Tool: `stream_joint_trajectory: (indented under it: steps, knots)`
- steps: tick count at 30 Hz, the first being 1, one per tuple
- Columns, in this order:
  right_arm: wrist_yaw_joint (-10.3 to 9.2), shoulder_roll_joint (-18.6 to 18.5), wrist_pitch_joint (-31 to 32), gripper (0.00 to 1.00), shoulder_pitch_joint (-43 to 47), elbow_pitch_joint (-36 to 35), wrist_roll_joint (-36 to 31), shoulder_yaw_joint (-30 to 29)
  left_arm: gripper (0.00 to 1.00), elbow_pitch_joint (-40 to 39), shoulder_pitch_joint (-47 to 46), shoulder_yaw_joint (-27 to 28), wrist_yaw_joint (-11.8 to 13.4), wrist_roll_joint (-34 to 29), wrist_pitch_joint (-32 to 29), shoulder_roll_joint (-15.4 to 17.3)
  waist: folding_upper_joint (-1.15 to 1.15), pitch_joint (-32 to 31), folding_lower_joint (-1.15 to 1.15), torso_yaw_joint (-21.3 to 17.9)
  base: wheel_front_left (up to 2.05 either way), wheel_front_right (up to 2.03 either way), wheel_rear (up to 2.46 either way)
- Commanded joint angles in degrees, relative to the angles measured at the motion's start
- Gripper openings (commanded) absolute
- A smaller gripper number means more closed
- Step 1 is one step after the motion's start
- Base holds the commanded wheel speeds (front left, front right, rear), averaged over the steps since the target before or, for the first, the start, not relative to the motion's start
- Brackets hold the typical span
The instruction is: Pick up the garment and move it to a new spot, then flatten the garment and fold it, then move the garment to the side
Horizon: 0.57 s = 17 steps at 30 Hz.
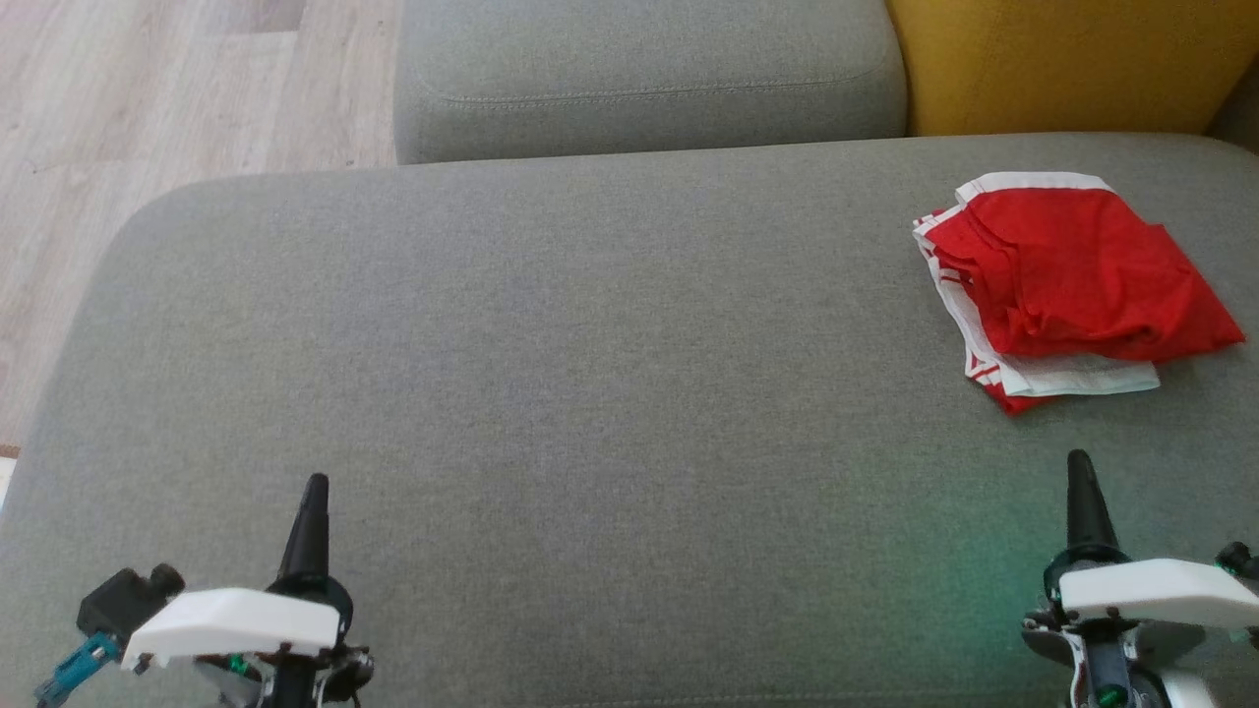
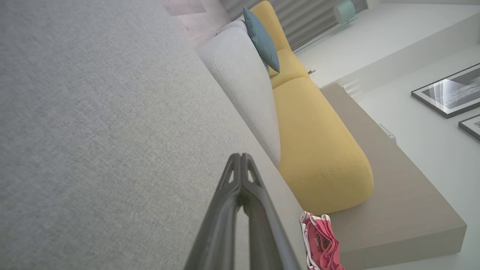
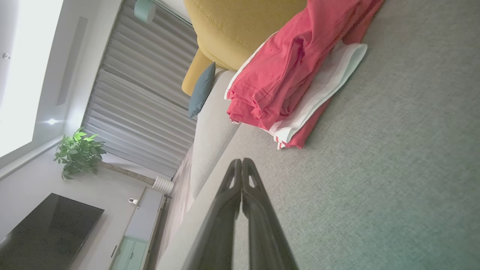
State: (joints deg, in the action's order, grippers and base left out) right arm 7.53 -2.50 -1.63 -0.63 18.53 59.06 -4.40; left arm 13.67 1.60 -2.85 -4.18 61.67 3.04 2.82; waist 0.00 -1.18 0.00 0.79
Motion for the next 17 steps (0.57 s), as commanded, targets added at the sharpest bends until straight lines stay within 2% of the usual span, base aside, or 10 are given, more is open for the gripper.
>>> stream_joint_trajectory:
  steps: [1,17]
  knots:
    - [-0.03,-0.2,0.5,0.0,-3.1,-2.3,2.0,0.3,0.0,-1.4,-3.3,1.9,-0.8,1.9,-0.5,0.8,0.0,0.0,0.0,0.0,0.0,0.0,0.0]
    - [-0.03,-0.3,3.0,0.0,-3.9,-3.1,12.3,-0.5,0.0,-0.9,-4.7,4.0,-1.6,11.6,-3.2,0.8,0.0,0.5,0.0,-0.3,0.0,0.0,0.0]
